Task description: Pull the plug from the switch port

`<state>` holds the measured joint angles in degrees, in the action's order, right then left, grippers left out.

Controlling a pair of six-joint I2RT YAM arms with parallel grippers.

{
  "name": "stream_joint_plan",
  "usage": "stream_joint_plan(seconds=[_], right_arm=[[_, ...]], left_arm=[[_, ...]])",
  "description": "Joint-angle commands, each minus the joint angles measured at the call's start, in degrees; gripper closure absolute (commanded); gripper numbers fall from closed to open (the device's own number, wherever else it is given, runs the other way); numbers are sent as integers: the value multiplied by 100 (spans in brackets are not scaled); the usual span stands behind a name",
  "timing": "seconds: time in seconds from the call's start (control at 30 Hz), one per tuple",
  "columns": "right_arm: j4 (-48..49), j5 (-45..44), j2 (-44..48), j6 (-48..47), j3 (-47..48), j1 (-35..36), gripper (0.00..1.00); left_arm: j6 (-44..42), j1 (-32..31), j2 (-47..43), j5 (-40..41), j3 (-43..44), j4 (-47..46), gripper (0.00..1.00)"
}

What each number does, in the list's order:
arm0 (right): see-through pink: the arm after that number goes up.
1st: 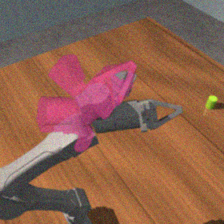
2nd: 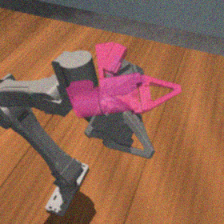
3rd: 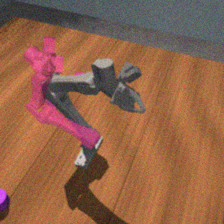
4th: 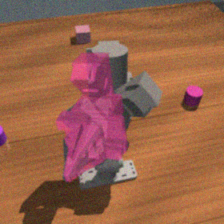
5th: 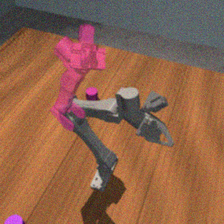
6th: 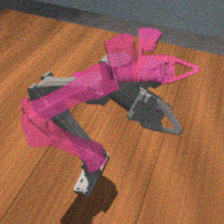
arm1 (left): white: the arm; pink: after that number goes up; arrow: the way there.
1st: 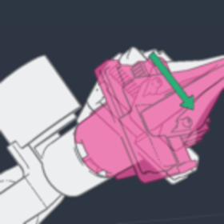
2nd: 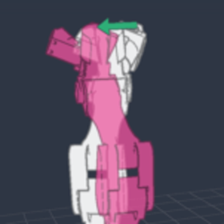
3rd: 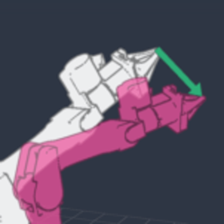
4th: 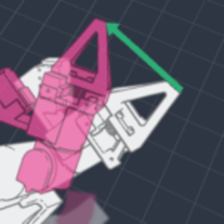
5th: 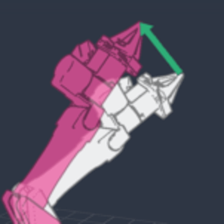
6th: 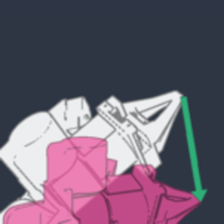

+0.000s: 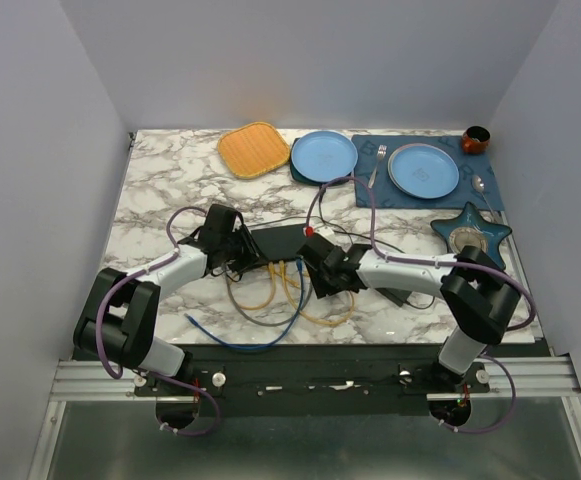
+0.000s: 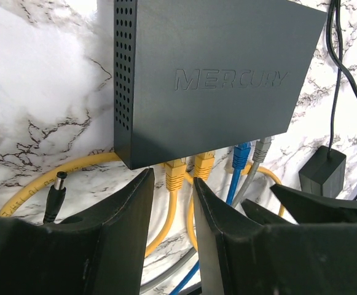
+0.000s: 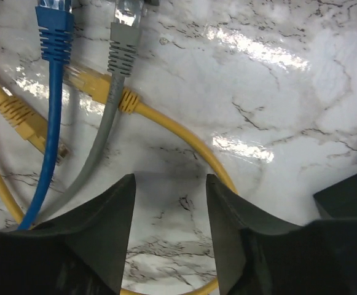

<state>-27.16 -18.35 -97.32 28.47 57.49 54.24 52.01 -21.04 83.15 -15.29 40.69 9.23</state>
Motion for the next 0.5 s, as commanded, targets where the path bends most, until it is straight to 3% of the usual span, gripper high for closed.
stream_joint_plan(seconds=[0.0,0.37,0.43,0.47], right_arm=[[-553,-406,-5,-279,331,-62,37],[-414,348,-464,-237,140,-590,36],[-334,516,-455,-228,34,-599,39],[-308,656,-446,-210,-10,-599,48]], left_arm=[[20,-23,-80,-176,-25,-45,55],[-77,-23,-300,-141,-166,26,55],[-51,-23,-274,-167,-201,-9,54],[-7,-23,-256,-185,-219,-70,55]])
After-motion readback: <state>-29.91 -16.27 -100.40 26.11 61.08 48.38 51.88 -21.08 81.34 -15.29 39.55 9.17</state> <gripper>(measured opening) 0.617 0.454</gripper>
